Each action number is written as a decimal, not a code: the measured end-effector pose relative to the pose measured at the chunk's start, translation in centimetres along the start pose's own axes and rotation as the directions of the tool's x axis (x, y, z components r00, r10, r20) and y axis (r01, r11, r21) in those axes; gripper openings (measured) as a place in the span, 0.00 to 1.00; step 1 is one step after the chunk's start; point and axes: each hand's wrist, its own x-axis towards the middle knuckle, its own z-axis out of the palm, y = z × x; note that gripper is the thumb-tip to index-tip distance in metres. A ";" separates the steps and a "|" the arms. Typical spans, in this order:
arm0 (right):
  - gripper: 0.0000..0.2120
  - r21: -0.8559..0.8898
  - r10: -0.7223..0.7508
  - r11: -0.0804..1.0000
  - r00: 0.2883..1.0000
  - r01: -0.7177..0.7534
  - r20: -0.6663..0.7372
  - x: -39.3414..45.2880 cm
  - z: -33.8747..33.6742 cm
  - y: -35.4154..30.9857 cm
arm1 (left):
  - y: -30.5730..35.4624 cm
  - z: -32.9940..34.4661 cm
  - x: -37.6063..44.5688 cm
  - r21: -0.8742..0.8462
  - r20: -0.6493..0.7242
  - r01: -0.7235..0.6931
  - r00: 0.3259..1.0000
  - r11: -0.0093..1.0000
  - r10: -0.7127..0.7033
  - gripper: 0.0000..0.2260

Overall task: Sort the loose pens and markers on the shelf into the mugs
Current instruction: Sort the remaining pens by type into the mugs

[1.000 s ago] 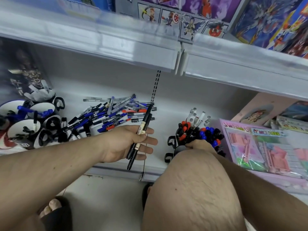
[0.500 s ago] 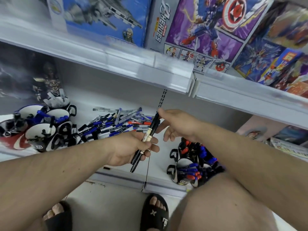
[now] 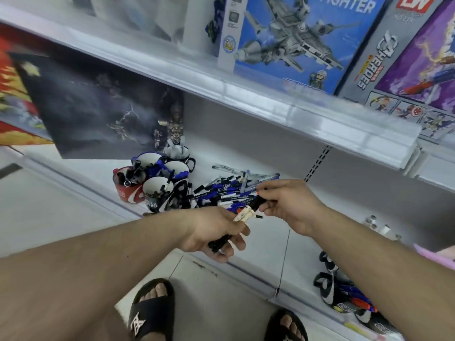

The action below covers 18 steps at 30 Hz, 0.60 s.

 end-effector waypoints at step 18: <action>0.12 -0.254 -0.445 0.875 0.891 0.413 -0.087 11.1 12.4 0.6 | -0.7 -18.1 -4.7 0.599 -0.544 0.257 0.825 0.759 0.150 0.15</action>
